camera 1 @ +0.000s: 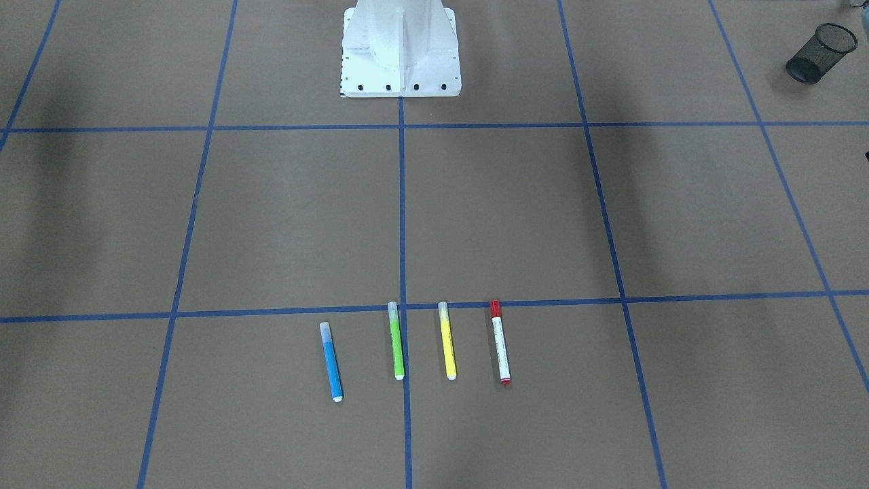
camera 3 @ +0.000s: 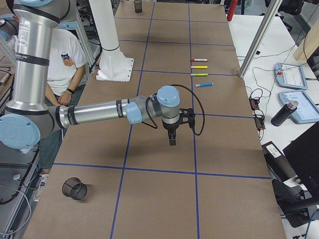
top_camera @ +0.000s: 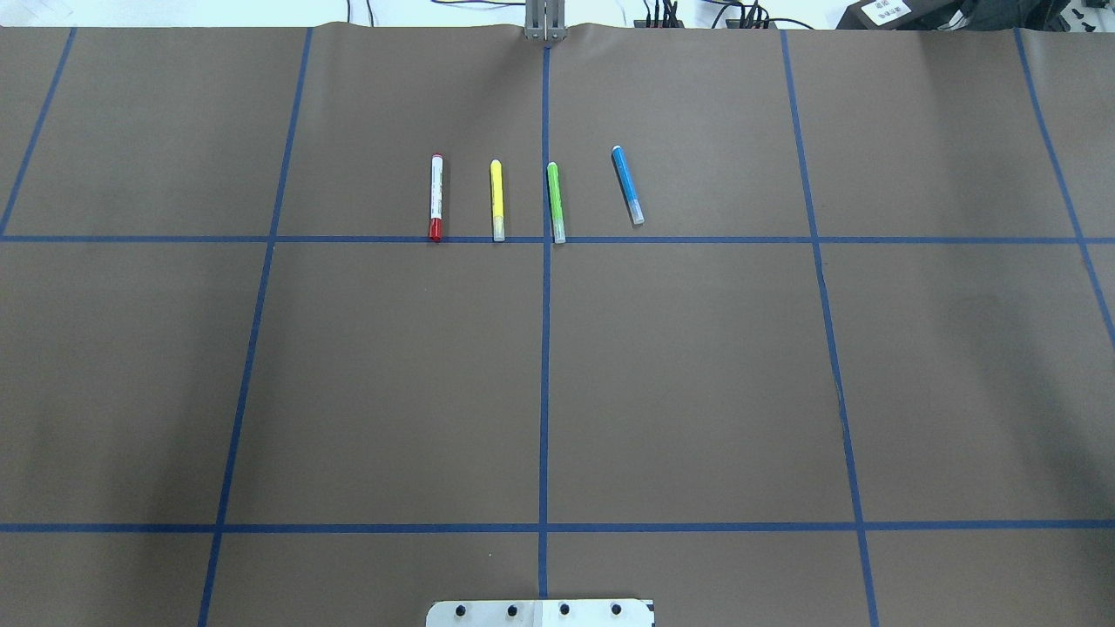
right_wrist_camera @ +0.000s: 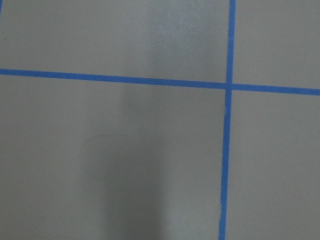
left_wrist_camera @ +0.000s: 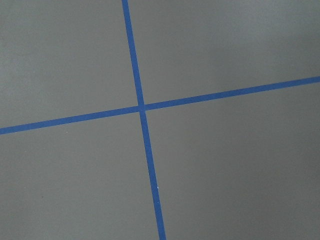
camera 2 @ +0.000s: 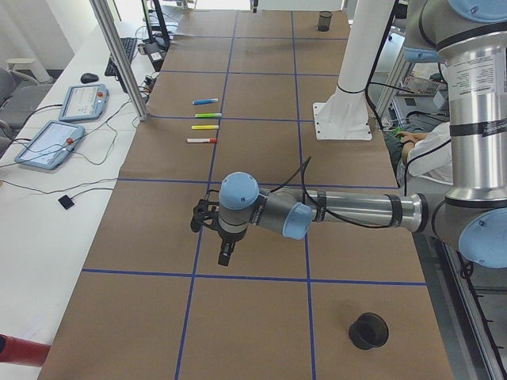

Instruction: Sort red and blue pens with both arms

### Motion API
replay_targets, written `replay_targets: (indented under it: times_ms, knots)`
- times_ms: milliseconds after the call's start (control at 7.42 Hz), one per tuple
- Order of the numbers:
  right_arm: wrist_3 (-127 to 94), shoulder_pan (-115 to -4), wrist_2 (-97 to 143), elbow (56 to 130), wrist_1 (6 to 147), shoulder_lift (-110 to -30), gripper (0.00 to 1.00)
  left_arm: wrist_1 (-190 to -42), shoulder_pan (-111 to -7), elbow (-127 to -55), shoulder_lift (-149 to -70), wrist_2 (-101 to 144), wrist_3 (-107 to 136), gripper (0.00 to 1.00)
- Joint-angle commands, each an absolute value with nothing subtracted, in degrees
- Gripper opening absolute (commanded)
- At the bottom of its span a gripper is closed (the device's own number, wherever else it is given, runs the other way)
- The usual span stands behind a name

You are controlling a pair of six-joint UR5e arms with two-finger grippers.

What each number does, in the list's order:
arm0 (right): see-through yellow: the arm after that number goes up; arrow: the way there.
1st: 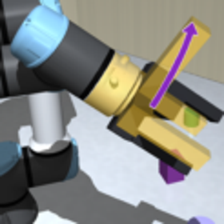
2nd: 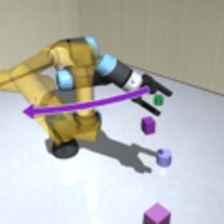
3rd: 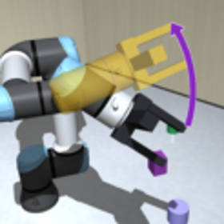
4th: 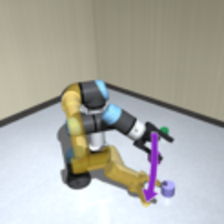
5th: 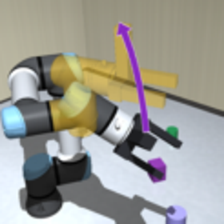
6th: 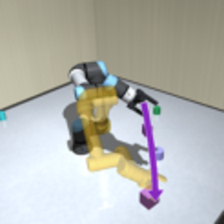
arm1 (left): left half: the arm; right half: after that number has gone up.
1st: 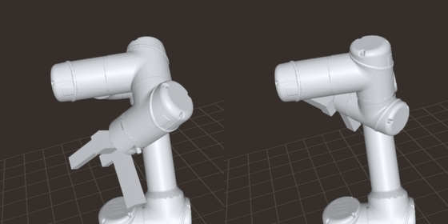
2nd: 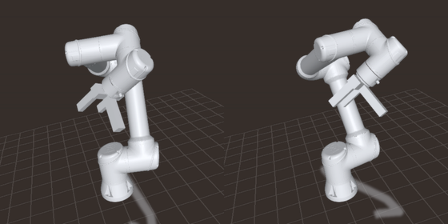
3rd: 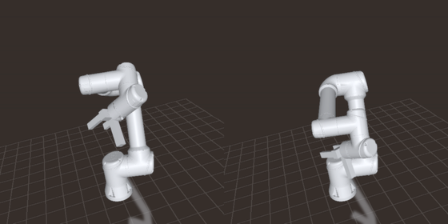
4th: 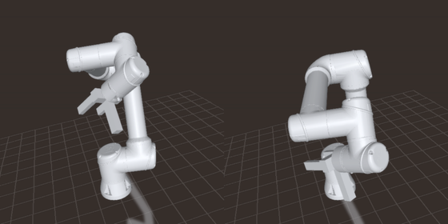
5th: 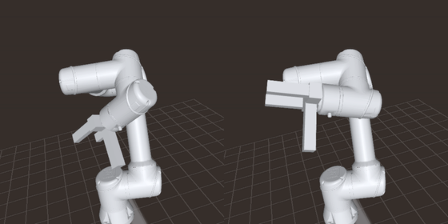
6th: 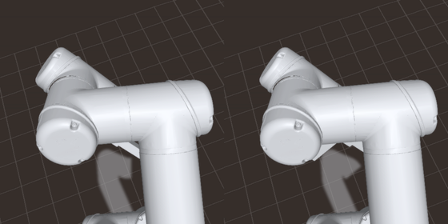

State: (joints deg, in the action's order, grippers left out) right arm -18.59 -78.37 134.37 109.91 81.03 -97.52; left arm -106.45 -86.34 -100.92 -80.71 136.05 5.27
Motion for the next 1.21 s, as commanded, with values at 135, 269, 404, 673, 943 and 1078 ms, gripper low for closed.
replay_targets:
  times_ms: [135,269,404,673,943,1078]
  knots:
    - [-35.29,-64.29,129.13,109.69,80.77,-84.07,0.98,-106.53,-83.76,-100.63,-81.21,136.14,5.54,1.00]
    - [-38.29,-57.98,123.28,109.77,80.86,-80.89,0.98,-106.96,-81.85,-101.07,-81.56,136.06,9.71,1.00]
    - [-44.41,-54.18,122.09,107.08,81.29,-75.03,0.95,-107.22,-77.65,-102.64,-83.04,135.27,14.19,1.00]
    - [-51.74,-49.06,120.33,99.27,80.95,-64.65,0.92,-107.23,-74.20,-102.74,-87.78,133.26,19.05,1.00]
    - [-51.77,-47.29,118.13,90.41,80.42,-56.47,0.90,-106.79,-70.25,-102.66,-90.77,131.93,19.86,1.00]
    - [-51.68,-47.29,117.95,85.91,80.42,-52.34,0.89,-106.79,-69.18,-102.40,-90.96,131.84,19.86,1.00]
